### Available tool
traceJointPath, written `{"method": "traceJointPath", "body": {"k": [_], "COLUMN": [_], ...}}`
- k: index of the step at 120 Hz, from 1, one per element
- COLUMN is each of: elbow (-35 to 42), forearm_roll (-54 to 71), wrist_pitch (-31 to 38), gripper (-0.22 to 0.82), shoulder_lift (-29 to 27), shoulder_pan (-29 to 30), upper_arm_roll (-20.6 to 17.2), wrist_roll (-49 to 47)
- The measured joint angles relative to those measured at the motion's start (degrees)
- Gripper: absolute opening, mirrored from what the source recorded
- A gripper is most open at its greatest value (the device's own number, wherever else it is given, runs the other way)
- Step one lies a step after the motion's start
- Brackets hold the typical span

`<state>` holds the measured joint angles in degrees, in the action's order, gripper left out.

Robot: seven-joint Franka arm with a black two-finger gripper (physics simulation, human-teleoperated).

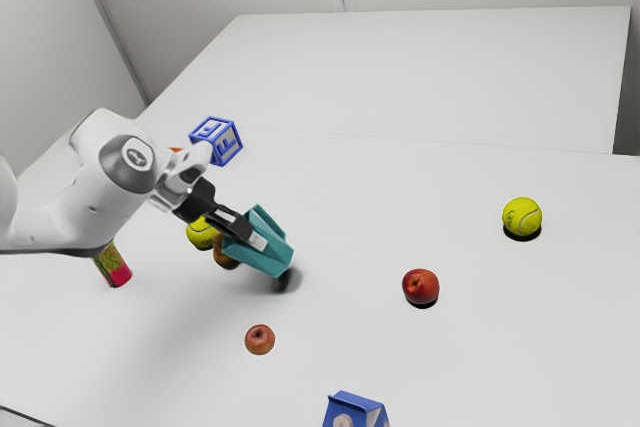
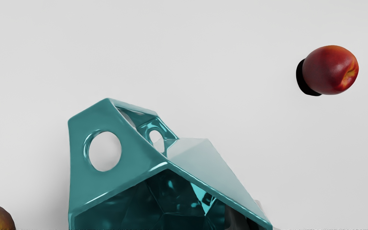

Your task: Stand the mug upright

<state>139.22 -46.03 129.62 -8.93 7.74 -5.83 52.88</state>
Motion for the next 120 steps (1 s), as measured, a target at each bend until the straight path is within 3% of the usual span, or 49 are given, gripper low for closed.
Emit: {"method": "traceJointPath", "body": {"k": [71, 120], "elbow": [-5.6, -7.4], "forearm_roll": [26.1, 36.9], "wrist_pitch": [-0.4, 2.1], "gripper": [-0.16, -0.16], "shoulder_lift": [1.0, 4.3], "shoulder_pan": [-1.2, -2.8], "upper_arm_roll": [-4.9, -7.4], "wrist_roll": [-21.7, -34.6]}}
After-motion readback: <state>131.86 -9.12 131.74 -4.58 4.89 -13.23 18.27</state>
